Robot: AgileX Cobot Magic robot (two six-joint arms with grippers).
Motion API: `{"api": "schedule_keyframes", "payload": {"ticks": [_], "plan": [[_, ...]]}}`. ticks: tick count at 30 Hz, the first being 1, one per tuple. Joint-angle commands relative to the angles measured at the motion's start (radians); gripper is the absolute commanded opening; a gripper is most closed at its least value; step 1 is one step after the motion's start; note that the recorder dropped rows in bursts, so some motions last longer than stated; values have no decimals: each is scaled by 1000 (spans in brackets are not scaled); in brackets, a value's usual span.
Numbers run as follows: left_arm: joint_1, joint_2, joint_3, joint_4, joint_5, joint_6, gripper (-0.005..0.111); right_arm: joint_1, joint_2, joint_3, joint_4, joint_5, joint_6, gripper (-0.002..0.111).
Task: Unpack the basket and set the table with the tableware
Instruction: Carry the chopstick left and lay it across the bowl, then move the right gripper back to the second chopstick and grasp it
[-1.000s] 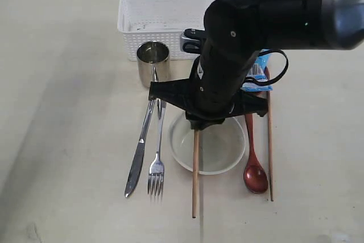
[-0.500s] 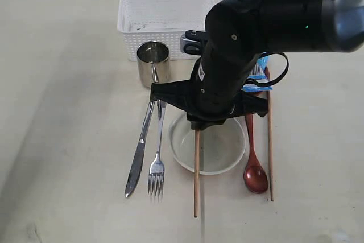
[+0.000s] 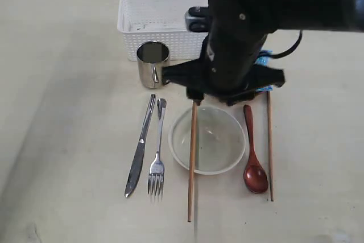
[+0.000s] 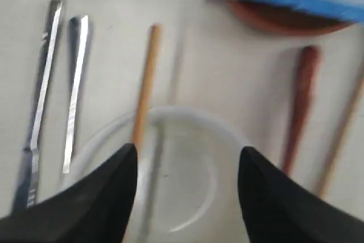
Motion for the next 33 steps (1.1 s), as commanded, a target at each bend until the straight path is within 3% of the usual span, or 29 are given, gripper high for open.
{"api": "schedule_keyframes", "payload": {"ticks": [1,4,12,16,21,27,30,33], "plan": [[-4,-10,6,7,4,4,0,-68,-70,6,-253,202,101,52],[-4,-10,6,7,4,4,0,-138,-90,62,-240,158,79,52],[-4,-10,6,7,0,4,0,-322,-66,308,-142,-229,37,52],[-4,-10,6,7,0,4,0,-362,-43,411,-48,-399,-74,52],[-4,-10,6,7,0,4,0,-362,10,430,-32,-458,-97,52],[-4,-10,6,7,0,4,0,-362,56,430,-24,-459,-95,26],[-4,-10,6,7,0,4,0,-362,56,430,-18,-436,-89,0],[-4,-10,6,7,-1,9,0,-362,34,419,-54,-310,-88,0]]}}
